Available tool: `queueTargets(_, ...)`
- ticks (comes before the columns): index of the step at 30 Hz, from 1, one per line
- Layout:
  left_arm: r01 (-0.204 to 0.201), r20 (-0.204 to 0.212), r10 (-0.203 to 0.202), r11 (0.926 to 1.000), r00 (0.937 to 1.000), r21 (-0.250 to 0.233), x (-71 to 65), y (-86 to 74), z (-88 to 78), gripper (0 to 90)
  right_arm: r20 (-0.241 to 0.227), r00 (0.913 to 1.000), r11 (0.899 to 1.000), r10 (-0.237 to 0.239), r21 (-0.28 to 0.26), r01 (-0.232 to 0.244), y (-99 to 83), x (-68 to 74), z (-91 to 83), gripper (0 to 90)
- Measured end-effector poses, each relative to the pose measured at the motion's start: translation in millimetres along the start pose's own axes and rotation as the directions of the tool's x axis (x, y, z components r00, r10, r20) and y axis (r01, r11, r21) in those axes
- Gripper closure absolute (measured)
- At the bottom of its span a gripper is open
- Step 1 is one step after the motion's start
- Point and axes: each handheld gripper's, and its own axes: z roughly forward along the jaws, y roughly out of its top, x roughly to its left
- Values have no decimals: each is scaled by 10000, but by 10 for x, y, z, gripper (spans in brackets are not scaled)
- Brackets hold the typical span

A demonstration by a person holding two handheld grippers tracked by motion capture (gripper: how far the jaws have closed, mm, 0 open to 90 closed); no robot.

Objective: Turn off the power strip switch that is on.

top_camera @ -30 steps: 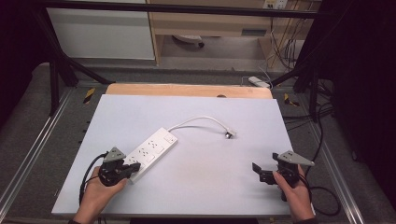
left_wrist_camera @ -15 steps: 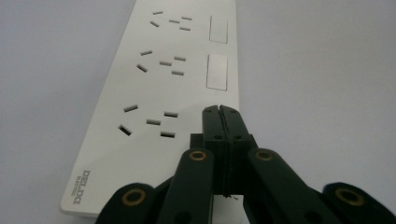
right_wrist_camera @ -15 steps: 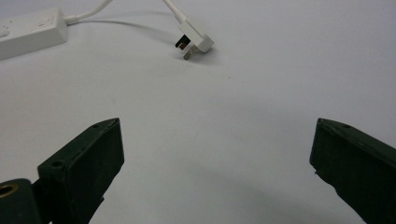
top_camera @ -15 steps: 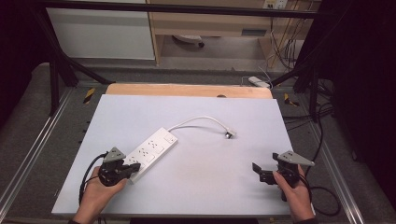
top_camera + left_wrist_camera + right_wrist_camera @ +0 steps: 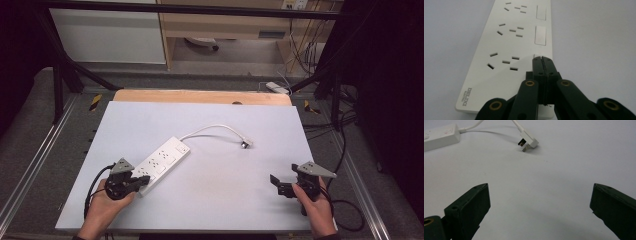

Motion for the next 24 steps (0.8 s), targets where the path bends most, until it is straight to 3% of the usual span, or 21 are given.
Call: queueTargets(24,-193,54,194,9997,9998,-152,-23,-4,18,900,25,10000,10000,-16,-35,16,2,0,-1,34)
